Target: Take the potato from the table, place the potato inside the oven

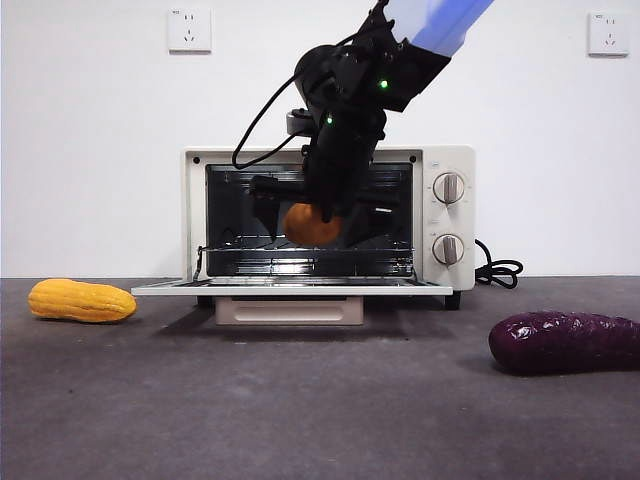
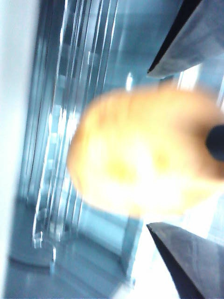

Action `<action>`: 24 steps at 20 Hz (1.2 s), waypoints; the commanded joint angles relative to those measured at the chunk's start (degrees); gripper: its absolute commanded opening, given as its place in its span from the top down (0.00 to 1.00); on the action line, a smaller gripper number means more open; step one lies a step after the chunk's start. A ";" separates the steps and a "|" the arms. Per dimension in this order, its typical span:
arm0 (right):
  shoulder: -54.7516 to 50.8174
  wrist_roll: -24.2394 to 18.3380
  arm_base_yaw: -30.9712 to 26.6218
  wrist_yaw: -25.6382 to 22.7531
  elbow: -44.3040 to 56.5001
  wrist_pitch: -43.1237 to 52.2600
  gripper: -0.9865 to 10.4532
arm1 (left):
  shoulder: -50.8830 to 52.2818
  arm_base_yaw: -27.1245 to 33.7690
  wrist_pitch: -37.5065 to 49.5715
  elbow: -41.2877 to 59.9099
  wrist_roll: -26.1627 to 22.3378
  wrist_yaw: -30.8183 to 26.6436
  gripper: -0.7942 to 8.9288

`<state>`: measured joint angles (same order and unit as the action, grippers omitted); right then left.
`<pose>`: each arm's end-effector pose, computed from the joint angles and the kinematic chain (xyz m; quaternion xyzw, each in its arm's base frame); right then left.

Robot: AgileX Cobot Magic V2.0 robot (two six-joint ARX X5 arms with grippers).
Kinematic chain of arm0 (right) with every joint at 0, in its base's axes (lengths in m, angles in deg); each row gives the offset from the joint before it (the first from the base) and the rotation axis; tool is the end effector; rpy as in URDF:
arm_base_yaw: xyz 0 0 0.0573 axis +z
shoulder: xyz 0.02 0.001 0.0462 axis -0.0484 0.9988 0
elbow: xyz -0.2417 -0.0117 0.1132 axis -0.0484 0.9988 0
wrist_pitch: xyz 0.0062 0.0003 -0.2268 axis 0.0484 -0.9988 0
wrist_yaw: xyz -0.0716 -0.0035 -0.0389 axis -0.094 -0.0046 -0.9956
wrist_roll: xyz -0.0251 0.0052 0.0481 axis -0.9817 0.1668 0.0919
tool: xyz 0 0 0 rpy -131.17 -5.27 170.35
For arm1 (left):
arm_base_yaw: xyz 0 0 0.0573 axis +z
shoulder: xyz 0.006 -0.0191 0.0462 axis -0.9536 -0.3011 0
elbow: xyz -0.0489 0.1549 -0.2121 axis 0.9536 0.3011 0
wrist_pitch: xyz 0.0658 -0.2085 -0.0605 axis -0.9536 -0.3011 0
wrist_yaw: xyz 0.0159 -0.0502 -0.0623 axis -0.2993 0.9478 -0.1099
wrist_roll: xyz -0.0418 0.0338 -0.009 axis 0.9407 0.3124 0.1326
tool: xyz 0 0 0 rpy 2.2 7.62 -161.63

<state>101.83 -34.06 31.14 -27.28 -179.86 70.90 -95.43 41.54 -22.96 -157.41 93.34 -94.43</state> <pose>0.4037 0.2621 0.2187 -0.0174 0.3015 0.1219 0.9455 0.0455 -0.0200 0.3816 0.0793 0.3627 -0.1279 0.9197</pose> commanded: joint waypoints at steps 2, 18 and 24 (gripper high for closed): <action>-3.10 0.79 0.24 -1.99 0.02 -2.08 0.38 | 0.33 -0.13 0.20 0.37 -0.68 -0.15 0.92; -24.96 0.39 9.31 -2.67 0.04 -40.28 0.54 | -2.73 -0.11 0.22 0.37 -0.24 -3.52 0.92; -43.41 -1.84 14.36 -9.55 0.04 -53.92 0.69 | -12.09 0.92 2.01 0.37 0.79 -2.49 0.93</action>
<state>59.47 -35.48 45.37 -36.48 -179.88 17.14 -107.17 42.22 -21.69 -157.39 93.60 -96.94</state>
